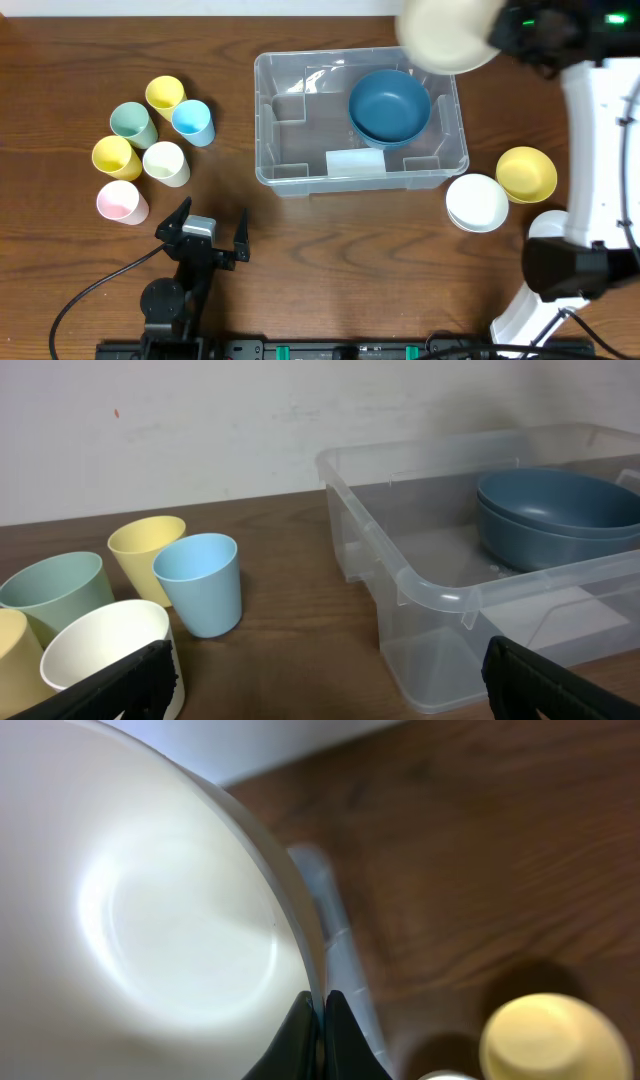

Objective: Pack container
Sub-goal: 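Lift the beige bowl and stack it onto the blue bowls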

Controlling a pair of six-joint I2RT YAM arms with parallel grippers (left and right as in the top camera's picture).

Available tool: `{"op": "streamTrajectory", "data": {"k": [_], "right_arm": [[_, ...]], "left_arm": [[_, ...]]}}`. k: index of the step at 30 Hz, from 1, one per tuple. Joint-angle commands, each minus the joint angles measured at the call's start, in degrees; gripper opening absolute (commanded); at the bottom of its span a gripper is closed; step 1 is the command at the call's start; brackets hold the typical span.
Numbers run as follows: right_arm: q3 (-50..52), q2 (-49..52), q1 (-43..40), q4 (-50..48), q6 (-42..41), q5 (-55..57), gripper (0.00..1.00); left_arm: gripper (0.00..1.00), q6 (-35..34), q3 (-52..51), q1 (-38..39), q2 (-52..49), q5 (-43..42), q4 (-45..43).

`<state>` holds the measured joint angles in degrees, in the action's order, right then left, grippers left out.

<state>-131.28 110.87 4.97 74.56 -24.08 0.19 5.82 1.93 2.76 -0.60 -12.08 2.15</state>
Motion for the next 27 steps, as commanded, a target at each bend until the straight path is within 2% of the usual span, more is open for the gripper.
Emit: {"op": "streamTrajectory", "data": {"k": [1, 14, 27], "right_arm": [[0.7, 3.1, 3.1, 0.7, -0.8, 3.3, 0.01], [1.0, 15.0, 5.6, 2.6, -2.7, 3.4, 0.01], [6.4, 16.2, 7.1, 1.0, -2.4, 3.3, 0.01]], "left_arm": [[0.98, -0.3, -1.7, -0.2, 0.3, -0.8, 0.7], [0.98, -0.3, -1.7, -0.2, 0.3, -0.8, 0.7], [0.98, -0.3, -1.7, -0.2, 0.3, -0.8, 0.7]]}}
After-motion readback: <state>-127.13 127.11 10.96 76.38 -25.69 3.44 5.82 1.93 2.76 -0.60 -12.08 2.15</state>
